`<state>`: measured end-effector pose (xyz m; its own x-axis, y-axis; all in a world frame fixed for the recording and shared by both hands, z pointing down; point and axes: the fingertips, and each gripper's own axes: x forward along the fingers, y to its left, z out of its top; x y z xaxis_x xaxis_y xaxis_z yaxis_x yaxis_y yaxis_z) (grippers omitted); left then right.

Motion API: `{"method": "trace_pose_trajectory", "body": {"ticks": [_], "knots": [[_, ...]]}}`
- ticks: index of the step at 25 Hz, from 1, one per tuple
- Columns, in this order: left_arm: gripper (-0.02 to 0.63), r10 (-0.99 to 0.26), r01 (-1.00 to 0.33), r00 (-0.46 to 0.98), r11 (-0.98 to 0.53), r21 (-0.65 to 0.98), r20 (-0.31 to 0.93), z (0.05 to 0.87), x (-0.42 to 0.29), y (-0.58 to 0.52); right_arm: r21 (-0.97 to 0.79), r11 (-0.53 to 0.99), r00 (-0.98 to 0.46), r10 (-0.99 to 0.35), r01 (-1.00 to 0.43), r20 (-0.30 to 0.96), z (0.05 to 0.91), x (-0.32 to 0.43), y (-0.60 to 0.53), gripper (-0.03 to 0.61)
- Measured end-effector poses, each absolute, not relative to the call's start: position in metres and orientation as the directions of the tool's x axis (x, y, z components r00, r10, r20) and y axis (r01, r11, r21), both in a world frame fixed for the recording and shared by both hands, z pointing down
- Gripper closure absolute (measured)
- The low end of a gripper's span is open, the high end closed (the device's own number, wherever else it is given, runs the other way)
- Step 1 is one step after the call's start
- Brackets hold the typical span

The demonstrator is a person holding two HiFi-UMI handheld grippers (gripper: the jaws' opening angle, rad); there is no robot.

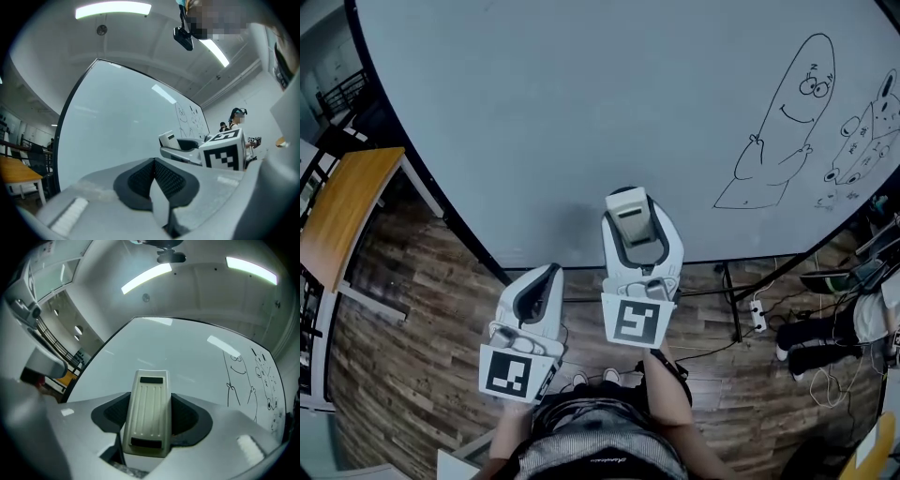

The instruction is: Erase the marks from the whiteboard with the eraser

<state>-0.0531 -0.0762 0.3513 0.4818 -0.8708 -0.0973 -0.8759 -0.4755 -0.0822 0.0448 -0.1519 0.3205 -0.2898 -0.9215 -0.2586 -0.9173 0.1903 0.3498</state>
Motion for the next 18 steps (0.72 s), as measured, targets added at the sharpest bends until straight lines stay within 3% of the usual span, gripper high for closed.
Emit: {"method": "trace_pose_trajectory", "body": {"ticks": [18], "knots": [[0.609,-0.929,-0.937,0.341,-0.323,-0.132,-0.145,0.339,-0.011,-0.052,0.255,0.388,-0.449,-0.856,-0.886,-0.256,0.321,0.072,-0.071,0.311]]}}
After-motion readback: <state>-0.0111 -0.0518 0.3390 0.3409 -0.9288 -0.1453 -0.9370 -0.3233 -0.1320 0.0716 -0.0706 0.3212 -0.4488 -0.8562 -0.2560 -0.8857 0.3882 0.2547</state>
